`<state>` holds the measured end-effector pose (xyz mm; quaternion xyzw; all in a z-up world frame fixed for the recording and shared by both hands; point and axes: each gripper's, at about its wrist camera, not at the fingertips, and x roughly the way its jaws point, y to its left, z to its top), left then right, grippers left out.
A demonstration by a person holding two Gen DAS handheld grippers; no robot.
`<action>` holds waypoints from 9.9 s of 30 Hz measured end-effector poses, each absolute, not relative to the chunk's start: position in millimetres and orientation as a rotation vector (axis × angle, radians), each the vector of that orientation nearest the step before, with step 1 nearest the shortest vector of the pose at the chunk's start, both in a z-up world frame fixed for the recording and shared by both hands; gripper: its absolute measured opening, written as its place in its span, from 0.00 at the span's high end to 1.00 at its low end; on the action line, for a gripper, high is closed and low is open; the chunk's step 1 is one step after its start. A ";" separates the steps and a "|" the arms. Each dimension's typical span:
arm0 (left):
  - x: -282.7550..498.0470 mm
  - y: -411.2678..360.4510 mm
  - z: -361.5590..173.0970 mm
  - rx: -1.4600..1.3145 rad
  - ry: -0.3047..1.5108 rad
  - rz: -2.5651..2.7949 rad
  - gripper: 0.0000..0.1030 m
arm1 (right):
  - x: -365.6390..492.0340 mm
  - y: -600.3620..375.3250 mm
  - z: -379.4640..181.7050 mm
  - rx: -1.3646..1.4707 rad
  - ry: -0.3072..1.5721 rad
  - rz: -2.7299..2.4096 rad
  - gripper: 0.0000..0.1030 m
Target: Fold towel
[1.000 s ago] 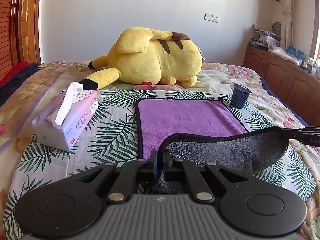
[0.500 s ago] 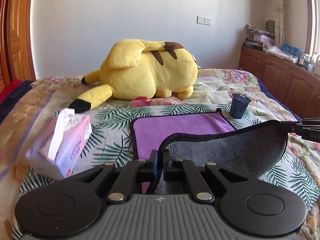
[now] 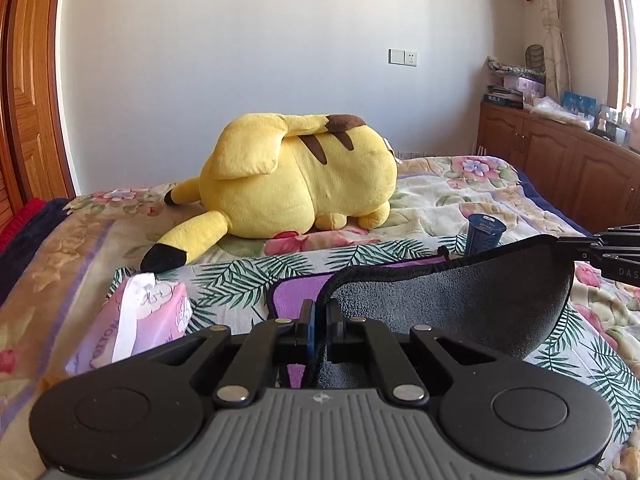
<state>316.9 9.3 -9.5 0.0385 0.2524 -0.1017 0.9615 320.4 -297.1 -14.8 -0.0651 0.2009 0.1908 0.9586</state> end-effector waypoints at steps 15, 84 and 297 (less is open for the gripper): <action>348.5 11.2 -1.0 0.076 0.457 -0.162 1.00 | 355.6 -291.5 -7.2 -0.169 0.327 0.378 0.96; 453.4 -17.9 -70.5 0.147 0.615 -0.068 0.68 | 433.8 -280.8 -74.6 -0.214 0.501 0.353 0.51; 0.5 7.7 7.1 0.056 0.324 -0.006 0.18 | 45.7 -268.6 9.7 0.000 0.272 0.106 0.00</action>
